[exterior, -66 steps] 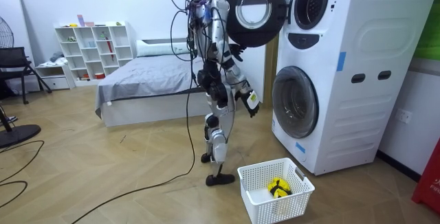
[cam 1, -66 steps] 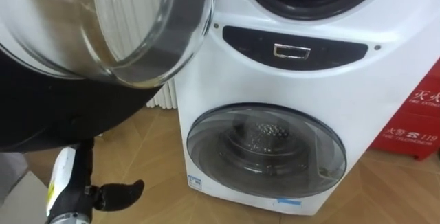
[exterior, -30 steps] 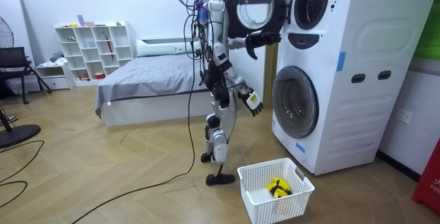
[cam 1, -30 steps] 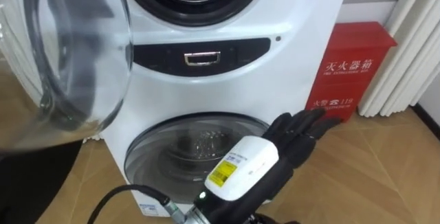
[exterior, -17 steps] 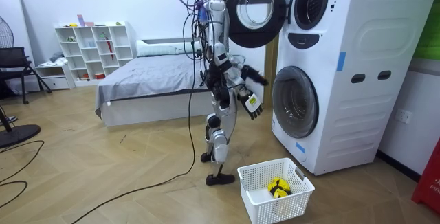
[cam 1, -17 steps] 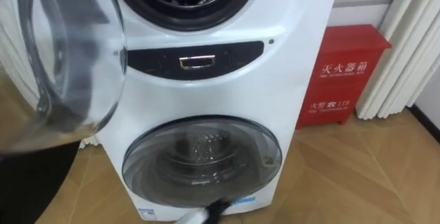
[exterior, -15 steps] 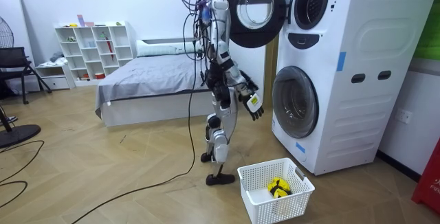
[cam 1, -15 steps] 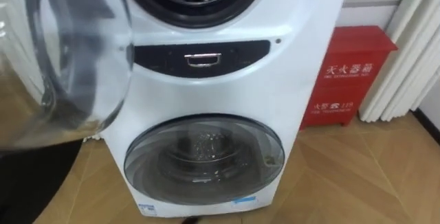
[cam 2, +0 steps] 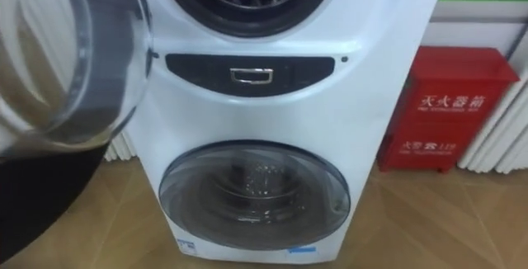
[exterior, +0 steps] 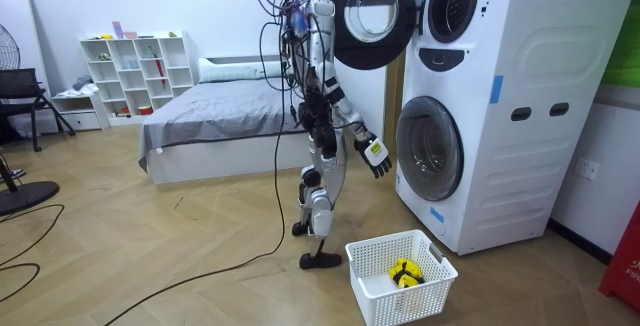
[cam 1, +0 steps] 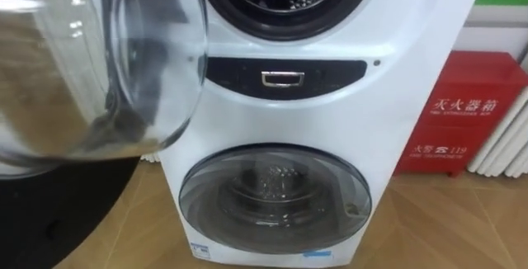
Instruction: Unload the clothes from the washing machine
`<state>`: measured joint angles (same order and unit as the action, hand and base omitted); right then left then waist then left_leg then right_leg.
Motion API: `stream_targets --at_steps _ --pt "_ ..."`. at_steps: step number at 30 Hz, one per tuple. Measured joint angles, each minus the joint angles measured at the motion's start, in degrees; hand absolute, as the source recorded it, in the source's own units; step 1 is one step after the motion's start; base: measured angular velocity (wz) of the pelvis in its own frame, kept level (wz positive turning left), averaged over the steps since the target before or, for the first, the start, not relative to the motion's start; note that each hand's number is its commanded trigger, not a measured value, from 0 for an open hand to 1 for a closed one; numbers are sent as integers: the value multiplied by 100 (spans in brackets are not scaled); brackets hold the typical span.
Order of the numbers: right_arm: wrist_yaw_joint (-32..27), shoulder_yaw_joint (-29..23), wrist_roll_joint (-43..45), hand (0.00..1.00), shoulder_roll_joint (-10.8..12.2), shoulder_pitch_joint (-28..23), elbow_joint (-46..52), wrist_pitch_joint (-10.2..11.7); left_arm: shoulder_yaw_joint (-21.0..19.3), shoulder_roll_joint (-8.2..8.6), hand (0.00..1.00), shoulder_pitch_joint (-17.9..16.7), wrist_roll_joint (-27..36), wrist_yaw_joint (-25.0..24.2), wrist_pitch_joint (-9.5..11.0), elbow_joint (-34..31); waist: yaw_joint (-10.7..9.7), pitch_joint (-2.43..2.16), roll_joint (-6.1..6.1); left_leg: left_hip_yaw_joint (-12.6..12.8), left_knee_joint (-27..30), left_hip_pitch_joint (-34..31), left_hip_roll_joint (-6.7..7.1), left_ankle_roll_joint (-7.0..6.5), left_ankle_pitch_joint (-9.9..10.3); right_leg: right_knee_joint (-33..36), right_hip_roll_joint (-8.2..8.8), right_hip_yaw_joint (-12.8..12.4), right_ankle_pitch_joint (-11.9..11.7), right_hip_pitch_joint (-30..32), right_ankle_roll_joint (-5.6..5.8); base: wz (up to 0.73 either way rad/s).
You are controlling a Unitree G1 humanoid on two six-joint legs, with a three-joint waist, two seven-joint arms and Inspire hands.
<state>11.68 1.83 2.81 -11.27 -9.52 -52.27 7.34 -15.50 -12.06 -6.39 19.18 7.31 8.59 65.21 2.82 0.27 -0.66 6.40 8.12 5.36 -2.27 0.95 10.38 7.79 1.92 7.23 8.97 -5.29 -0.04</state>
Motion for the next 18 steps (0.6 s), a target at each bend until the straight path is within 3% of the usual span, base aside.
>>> stream_targets --at_steps 3,6,11,13,17,18 --pt "-4 -157 1 0 -22 -279 158 -119 -671 -13 0 14 584 185 -207 51 131 -11 19 -9 -5 91 -4 6 4 -1 0 23 9 -88 -10 -1" --pt "-59 -356 29 0 -22 -490 339 -147 -1266 -133 0 47 1197 543 -245 31 261 -5 57 -11 -7 105 -5 9 6 -8 -1 30 12 -115 -11 0" --pt "-266 -556 198 0 -4 -565 482 -279 -1550 -529 0 290 1908 1311 -282 -600 400 -10 205 -45 10 53 -2 13 10 -2 -4 28 15 -77 -9 3" --pt "-326 -554 345 0 9 -572 717 -314 -1633 -709 0 408 1915 1806 -281 -1345 410 -23 315 -49 21 29 -2 12 9 4 -3 33 15 -58 -10 0" --pt "-388 -551 551 0 77 -681 1044 -293 -1625 -765 0 440 1171 2479 -162 -3238 409 -38 363 -117 46 -50 6 12 9 -3 0 84 17 -29 -8 8" --pt "-397 -550 595 0 130 -692 1047 -305 -1609 -769 0 450 790 2719 -140 -4040 410 -39 342 -162 61 -82 7 12 9 -7 -2 90 17 -24 -8 11"
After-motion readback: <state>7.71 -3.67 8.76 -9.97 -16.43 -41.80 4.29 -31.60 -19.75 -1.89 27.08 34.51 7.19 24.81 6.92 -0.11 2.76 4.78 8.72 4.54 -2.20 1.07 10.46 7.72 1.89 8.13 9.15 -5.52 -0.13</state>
